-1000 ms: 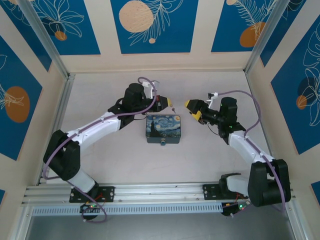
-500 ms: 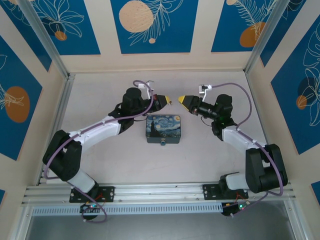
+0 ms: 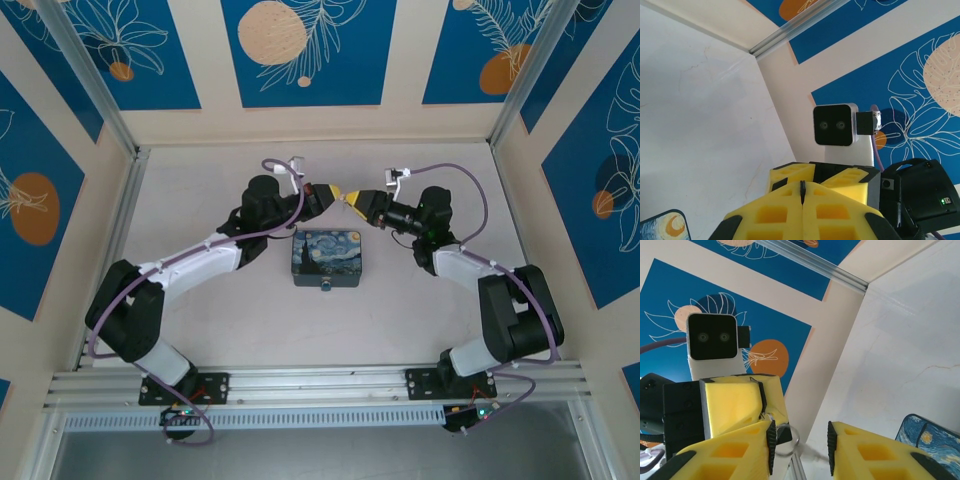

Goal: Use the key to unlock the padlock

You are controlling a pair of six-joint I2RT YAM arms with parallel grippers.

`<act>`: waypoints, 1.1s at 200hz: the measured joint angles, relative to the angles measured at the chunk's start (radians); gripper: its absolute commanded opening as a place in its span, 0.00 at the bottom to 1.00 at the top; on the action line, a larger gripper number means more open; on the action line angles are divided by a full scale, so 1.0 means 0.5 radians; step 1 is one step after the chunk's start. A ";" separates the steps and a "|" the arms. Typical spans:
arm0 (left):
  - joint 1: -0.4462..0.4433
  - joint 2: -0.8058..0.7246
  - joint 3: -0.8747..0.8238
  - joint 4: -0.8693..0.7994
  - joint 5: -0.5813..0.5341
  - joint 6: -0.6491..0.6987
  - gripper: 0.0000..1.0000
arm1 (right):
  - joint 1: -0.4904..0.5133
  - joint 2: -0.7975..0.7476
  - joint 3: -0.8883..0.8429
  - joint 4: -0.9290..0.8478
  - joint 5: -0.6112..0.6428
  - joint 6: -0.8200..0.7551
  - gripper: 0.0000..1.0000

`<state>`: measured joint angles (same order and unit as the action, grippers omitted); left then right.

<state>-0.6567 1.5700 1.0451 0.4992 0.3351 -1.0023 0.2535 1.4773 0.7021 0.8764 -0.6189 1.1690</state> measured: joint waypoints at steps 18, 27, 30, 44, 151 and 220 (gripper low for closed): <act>0.000 0.000 -0.010 0.024 -0.003 -0.021 0.00 | 0.002 0.011 0.008 0.028 -0.005 0.021 0.34; 0.000 0.000 -0.011 0.033 -0.005 -0.024 0.00 | 0.002 0.015 0.010 0.045 -0.007 0.027 0.34; 0.000 0.000 -0.013 0.036 -0.005 -0.026 0.00 | 0.002 0.016 0.011 0.050 -0.006 0.029 0.34; -0.001 0.001 -0.018 0.039 -0.005 -0.027 0.00 | 0.006 0.018 0.019 0.068 -0.014 0.040 0.33; -0.001 0.019 -0.027 0.067 -0.006 -0.028 0.00 | 0.044 0.072 0.062 0.140 -0.053 0.079 0.22; -0.001 0.019 -0.027 0.066 -0.006 -0.027 0.00 | 0.040 0.076 0.061 0.147 -0.088 0.079 0.16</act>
<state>-0.6571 1.5795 1.0317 0.5320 0.3321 -1.0157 0.2737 1.5150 0.7326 0.9501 -0.6628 1.2087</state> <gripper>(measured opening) 0.040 0.152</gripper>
